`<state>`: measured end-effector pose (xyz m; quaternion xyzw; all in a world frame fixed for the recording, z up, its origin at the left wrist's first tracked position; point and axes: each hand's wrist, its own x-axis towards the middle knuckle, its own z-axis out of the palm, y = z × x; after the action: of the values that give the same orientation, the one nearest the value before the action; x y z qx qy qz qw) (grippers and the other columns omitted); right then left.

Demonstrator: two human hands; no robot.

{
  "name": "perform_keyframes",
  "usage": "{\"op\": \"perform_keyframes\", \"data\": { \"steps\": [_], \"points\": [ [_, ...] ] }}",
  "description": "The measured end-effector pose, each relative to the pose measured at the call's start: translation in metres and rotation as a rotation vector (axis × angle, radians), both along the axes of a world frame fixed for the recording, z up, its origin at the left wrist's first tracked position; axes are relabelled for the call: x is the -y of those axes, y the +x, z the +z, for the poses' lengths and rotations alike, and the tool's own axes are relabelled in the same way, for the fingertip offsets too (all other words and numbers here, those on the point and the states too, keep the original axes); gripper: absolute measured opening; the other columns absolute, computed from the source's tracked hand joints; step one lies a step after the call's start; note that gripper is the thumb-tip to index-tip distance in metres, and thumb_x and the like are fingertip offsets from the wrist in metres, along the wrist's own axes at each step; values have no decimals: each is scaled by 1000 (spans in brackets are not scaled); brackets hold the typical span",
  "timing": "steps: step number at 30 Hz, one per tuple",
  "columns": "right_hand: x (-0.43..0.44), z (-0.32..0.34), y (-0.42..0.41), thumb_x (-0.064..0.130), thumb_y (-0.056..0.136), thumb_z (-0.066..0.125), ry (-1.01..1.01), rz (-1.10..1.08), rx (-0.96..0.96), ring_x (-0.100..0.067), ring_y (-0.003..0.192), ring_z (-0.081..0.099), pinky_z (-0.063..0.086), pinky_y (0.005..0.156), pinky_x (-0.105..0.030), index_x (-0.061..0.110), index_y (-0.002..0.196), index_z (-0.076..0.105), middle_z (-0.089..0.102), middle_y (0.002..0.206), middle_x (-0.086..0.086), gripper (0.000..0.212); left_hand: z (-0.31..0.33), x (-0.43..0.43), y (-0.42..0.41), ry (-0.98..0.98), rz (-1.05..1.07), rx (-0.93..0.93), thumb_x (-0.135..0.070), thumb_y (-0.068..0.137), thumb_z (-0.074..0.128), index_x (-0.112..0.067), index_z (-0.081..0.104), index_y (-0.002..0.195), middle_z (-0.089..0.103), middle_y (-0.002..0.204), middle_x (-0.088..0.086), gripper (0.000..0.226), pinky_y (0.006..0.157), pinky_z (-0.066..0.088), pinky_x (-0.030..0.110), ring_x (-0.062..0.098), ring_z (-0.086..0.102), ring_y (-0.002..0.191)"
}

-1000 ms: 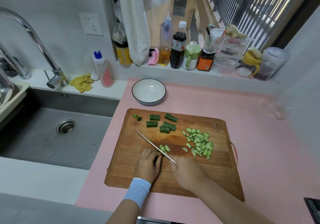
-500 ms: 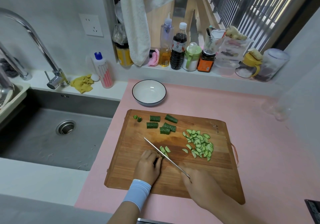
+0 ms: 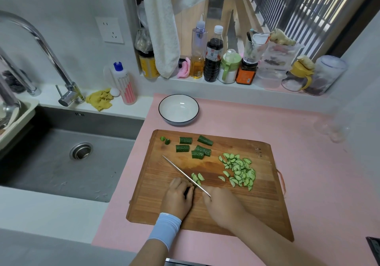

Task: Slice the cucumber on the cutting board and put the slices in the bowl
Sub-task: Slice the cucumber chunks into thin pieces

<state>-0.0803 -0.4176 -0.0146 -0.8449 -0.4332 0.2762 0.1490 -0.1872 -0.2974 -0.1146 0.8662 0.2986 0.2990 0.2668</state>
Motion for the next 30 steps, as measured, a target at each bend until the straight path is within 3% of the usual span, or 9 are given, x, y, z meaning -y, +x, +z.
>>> {"op": "perform_keyframes", "data": {
  "steps": [6, 11, 14, 22, 27, 30],
  "points": [
    [-2, 1, 0, 35, 100, 38, 2, 8, 12, -29, 82, 65, 51, 71, -35, 32, 117, 63, 72, 88, -5, 31, 0, 1, -1, 40, 3, -2, -1, 74, 78, -11, 65, 78, 56, 79, 1, 16, 76, 41, 19, 15, 49, 78],
    [15, 3, -3, 35, 100, 37, 57, 3, 38, -21, 67, 58, 43, 61, -33, 41, 122, 56, 65, 74, 2, 30, 1, 1, 0, 20, 15, -3, -2, 76, 77, -12, 61, 74, 55, 77, 1, 19, 74, 40, 18, 16, 49, 76],
    [28, 6, -3, 35, 101, 37, 82, -6, 14, -19, 69, 57, 40, 61, -33, 45, 111, 55, 57, 71, 7, 23, 2, 1, 0, 7, 9, 1, -2, 76, 77, -12, 60, 73, 55, 77, 0, 19, 74, 42, 19, 15, 50, 76],
    [35, 12, -2, 34, 104, 38, 43, -5, 22, -14, 68, 49, 36, 61, -29, 36, 108, 62, 48, 69, 10, 25, 5, 1, -1, -5, 14, 4, -1, 75, 78, -12, 61, 73, 56, 78, -1, 21, 77, 37, 13, 13, 48, 78],
    [22, 11, -1, 32, 102, 39, -15, -28, -26, -15, 60, 50, 32, 52, -27, 38, 72, 46, 49, 58, 7, 31, 4, 2, -1, 0, 21, 7, 0, 74, 78, -12, 62, 74, 57, 79, -1, 20, 76, 40, 14, 13, 50, 78],
    [6, 11, -5, 30, 101, 39, -25, -17, -35, -20, 65, 52, 38, 60, -31, 35, 82, 55, 57, 67, 5, 25, 3, 1, -1, 12, 25, 0, 0, 74, 78, -11, 61, 74, 56, 78, 0, 20, 76, 39, 15, 14, 49, 78]
  ]
}}
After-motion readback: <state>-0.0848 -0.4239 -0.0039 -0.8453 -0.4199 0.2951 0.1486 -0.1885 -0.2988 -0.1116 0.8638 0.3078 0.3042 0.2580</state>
